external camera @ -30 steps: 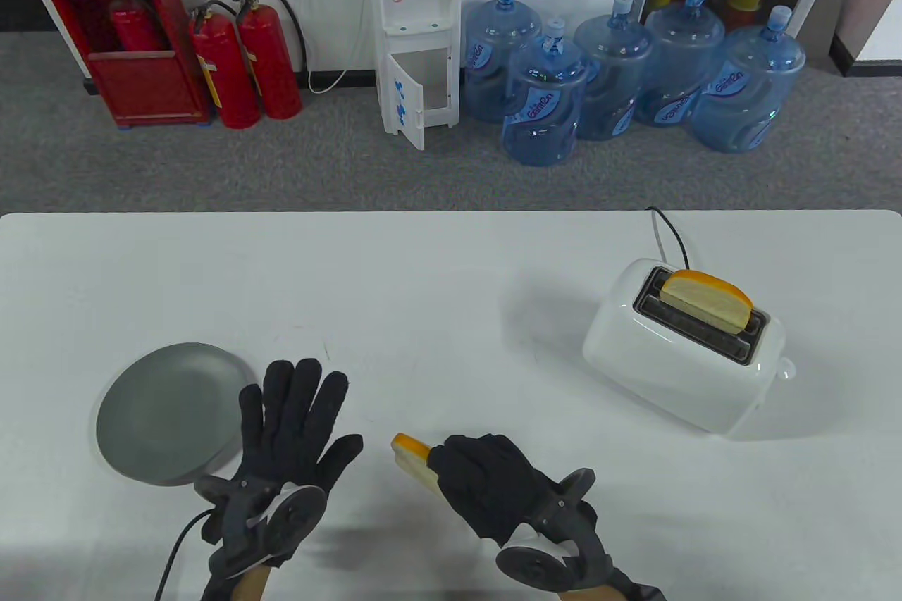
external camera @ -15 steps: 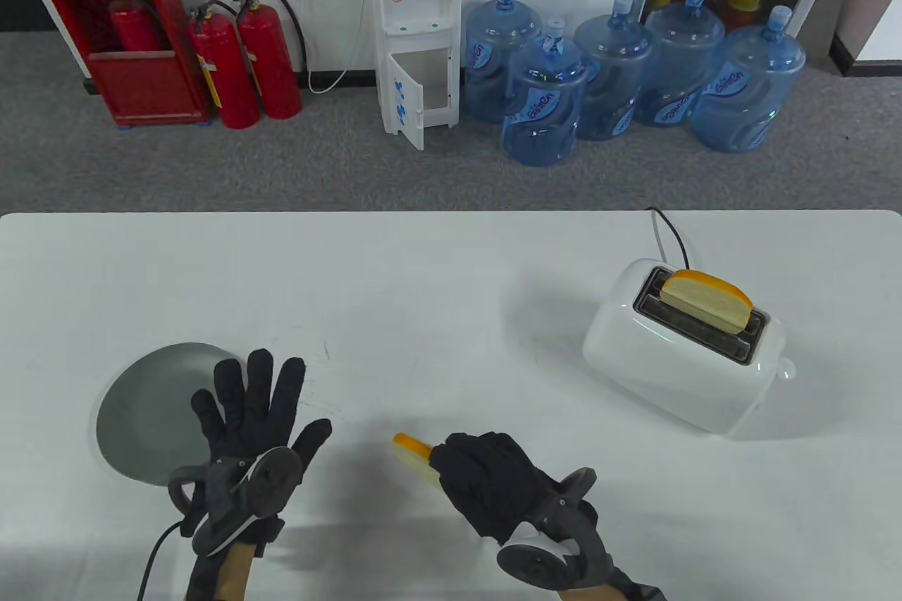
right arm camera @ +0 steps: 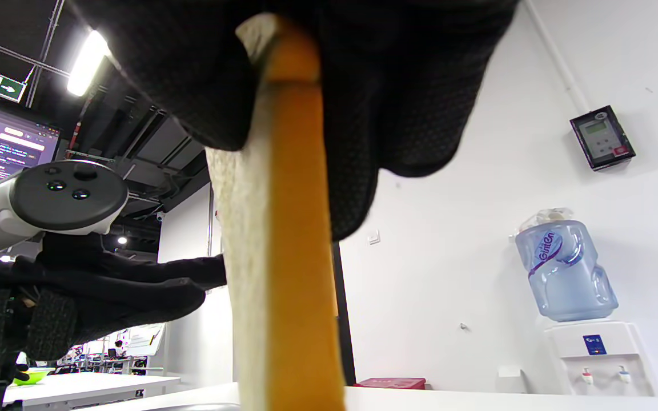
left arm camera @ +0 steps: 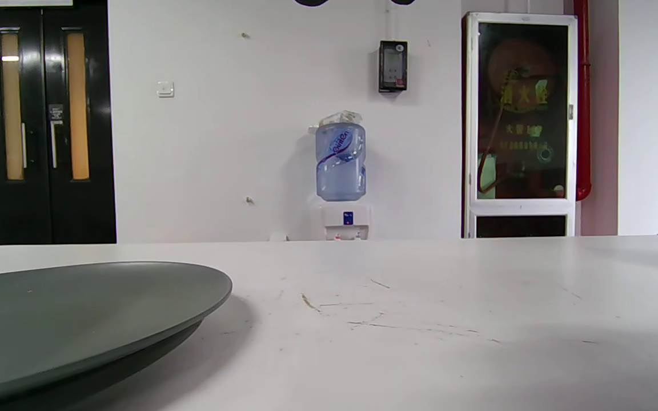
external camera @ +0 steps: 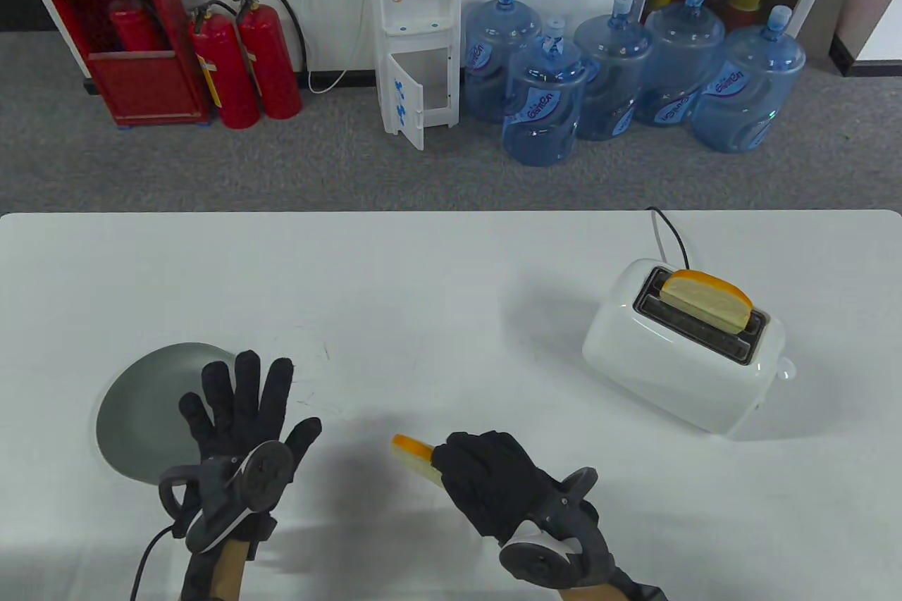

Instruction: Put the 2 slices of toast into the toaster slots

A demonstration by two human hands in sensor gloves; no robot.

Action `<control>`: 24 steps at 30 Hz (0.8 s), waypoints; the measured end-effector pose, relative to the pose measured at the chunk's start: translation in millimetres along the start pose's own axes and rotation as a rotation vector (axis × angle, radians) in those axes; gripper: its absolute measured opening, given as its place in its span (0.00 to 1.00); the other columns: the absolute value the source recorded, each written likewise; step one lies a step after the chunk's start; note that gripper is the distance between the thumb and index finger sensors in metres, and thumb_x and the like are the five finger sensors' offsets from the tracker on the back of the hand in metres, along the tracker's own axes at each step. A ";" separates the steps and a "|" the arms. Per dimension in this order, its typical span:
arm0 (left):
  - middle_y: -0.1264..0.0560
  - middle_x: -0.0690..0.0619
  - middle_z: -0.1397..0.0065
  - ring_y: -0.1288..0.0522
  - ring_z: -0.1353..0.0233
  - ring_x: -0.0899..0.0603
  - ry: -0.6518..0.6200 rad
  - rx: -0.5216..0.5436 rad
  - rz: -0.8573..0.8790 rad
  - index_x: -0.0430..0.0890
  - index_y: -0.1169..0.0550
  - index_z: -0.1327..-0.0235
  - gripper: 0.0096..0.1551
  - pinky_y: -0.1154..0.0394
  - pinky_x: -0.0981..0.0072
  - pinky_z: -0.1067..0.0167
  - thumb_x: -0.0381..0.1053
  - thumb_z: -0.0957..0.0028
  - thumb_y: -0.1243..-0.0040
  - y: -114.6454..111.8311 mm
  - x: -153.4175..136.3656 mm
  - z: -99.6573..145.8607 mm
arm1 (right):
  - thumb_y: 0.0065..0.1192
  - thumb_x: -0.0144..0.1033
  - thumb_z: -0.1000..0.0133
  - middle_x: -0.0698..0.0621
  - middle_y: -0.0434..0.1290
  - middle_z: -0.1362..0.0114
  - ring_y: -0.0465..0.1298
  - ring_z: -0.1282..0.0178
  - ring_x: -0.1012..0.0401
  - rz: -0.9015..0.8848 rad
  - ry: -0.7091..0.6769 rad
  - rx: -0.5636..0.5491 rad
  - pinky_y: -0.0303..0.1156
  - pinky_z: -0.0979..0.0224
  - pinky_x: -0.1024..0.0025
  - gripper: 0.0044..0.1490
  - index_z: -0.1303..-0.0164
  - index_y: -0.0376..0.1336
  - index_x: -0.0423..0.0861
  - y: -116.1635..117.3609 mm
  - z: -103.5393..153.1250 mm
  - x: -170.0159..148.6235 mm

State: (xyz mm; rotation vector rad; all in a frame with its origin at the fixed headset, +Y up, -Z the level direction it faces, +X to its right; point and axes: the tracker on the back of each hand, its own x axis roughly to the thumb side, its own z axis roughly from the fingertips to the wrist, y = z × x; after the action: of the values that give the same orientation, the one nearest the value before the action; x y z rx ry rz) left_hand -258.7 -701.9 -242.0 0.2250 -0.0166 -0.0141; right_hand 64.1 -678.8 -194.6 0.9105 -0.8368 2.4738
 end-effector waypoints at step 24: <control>0.57 0.47 0.08 0.62 0.13 0.29 -0.034 0.011 0.010 0.62 0.52 0.11 0.47 0.61 0.31 0.24 0.77 0.43 0.62 4.3 4.5 4.2 | 0.68 0.39 0.32 0.54 0.73 0.25 0.88 0.38 0.63 0.074 0.074 -0.172 0.81 0.25 0.55 0.29 0.23 0.57 0.63 -91.9 -50.0 -24.8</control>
State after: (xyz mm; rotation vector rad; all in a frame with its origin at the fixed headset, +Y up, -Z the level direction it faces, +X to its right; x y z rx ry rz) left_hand -254.2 -698.7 -236.8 0.2354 -0.0513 -0.0079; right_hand 107.0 -580.8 -205.2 0.7360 -1.0553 2.4357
